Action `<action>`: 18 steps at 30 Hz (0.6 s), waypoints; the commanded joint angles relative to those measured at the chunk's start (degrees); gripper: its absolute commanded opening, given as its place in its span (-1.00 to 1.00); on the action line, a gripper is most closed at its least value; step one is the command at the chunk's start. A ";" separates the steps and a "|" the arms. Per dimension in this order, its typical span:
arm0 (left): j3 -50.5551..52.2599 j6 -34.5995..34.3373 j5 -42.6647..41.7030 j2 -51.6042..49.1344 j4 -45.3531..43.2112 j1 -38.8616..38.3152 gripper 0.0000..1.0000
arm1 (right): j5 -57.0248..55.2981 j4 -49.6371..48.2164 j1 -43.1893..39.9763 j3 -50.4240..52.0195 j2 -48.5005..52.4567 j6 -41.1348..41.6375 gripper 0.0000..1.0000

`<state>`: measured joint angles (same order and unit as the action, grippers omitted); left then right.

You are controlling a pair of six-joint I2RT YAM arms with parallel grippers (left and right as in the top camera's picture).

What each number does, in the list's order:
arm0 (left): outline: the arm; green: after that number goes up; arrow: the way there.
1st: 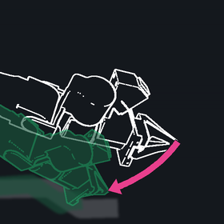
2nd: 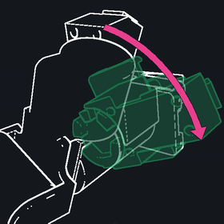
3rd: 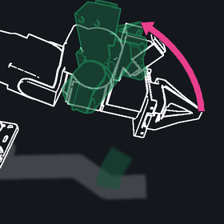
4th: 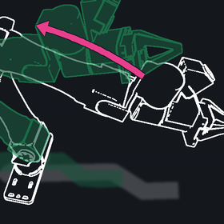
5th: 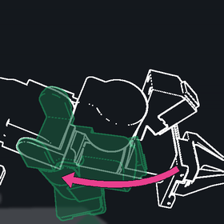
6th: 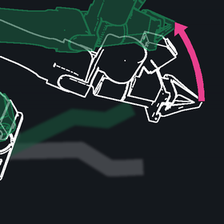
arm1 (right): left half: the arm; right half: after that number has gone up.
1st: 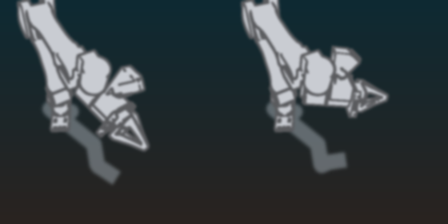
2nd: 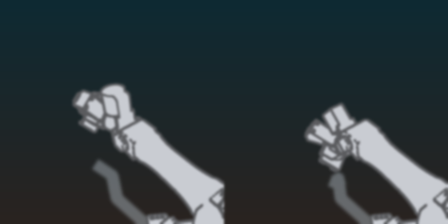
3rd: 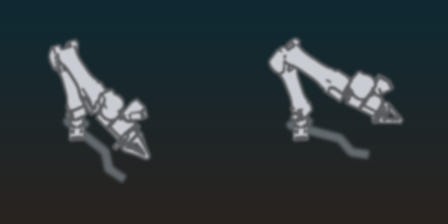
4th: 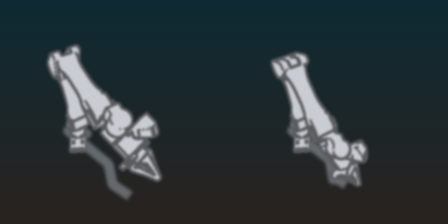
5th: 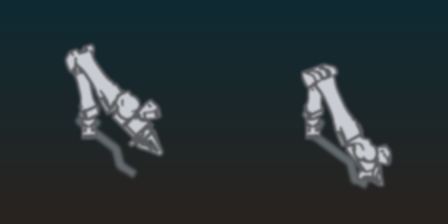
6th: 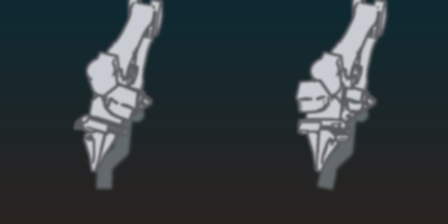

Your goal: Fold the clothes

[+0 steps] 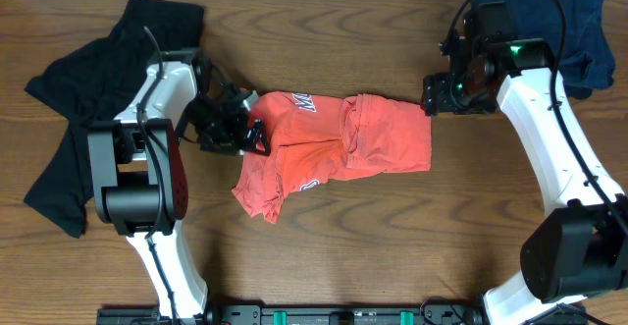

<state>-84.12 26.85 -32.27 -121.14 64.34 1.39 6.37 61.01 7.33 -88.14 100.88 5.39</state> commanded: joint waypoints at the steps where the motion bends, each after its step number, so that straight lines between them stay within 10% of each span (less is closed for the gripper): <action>1: 2.12 1.66 -1.14 -0.61 -0.70 0.13 0.96 | -0.39 0.07 -0.31 -1.01 0.15 -0.79 0.48; 13: 6.56 1.62 -8.68 -0.70 -9.60 -1.97 0.97 | -0.37 0.26 -0.31 -1.01 0.15 -0.79 0.47; 18: 8.26 1.57 -8.68 -0.70 -13.03 -3.15 0.36 | -0.37 0.11 -0.31 -1.01 0.15 -0.79 0.47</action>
<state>-78.04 27.31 -42.87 -120.01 52.31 -0.86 6.37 61.08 7.33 -88.14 100.88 5.39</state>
